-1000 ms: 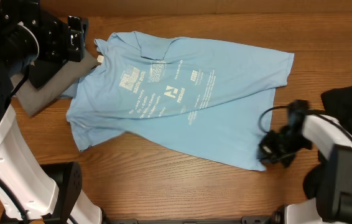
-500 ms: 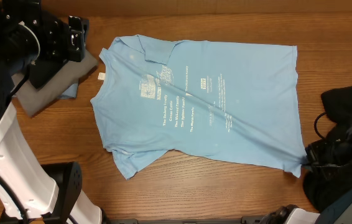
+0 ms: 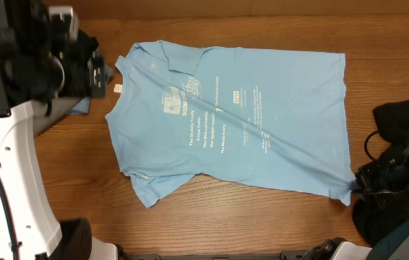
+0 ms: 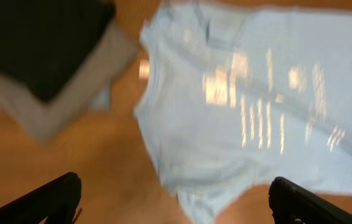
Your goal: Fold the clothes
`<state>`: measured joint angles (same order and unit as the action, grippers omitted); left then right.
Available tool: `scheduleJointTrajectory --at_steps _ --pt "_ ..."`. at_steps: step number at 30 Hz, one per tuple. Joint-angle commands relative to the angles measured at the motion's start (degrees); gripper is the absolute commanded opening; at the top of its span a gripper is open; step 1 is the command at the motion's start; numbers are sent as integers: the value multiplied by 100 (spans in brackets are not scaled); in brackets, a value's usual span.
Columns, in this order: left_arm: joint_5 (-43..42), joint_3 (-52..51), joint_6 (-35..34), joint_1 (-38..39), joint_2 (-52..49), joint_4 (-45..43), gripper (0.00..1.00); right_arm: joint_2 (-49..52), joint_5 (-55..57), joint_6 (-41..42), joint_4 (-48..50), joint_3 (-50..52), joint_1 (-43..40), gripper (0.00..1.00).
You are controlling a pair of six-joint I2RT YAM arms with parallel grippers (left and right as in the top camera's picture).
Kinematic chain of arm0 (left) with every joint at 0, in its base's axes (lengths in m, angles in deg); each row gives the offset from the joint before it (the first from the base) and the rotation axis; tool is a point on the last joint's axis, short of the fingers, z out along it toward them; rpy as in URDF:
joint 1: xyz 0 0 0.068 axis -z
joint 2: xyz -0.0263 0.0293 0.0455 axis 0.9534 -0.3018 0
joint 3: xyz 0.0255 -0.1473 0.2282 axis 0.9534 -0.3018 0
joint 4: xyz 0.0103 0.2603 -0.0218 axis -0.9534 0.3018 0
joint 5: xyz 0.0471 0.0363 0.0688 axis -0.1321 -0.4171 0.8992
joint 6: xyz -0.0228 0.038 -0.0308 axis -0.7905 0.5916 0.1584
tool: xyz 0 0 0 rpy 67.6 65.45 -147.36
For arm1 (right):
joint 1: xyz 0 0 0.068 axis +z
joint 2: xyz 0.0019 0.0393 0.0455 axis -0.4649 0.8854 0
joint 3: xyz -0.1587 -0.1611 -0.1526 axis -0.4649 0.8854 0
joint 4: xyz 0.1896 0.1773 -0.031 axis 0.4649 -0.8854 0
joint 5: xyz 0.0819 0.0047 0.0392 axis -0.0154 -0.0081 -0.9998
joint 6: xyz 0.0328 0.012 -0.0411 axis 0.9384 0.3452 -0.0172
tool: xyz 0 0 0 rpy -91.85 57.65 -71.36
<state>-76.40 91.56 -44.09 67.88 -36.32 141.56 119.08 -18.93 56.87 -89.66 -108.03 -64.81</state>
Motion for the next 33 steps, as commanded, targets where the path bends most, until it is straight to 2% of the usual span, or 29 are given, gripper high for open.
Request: scheduleJointTrajectory --at_steps 1,6,11,16,21,22,24,27,29,32,33 --pt "162 -1504 -387 -35 280 -11 96 -61 87 -225 79 -63 -9 13" --pt "-308 -3471 -511 -31 35 -385 84 -61 85 -225 103 -63 -9 15" --pt "-1102 -5093 -516 -28 -319 -1351 82 -61 87 -225 146 -63 -9 15" --pt "-1231 -6203 -638 -31 -627 -2096 80 -61 87 -225 205 -63 -9 16" --pt "-1150 -7014 -1141 -35 -966 -3032 74 -61 90 -225 227 -63 -9 17" --pt "-1139 -7123 -1217 -35 -1014 -3178 71 -61 90 -227 227 -63 -9 17" --pt "-1095 -7353 -1451 -37 -1099 -3519 57 -61 90 -225 227 -63 -9 17" --pt "-1080 -7549 -1613 -42 -1154 -3729 25 -61 90 -225 227 -63 -9 16" --pt "-914 -7552 -1609 -79 -1154 -3615 11 -61 92 -225 227 -63 -9 17" --pt "-525 -7510 -1609 -317 -1152 -3381 5 -61 90 -232 247 -63 -9 16" --pt "-389 -7482 -1609 -461 -1152 -3298 4 -61 87 -245 245 -63 -9 12"
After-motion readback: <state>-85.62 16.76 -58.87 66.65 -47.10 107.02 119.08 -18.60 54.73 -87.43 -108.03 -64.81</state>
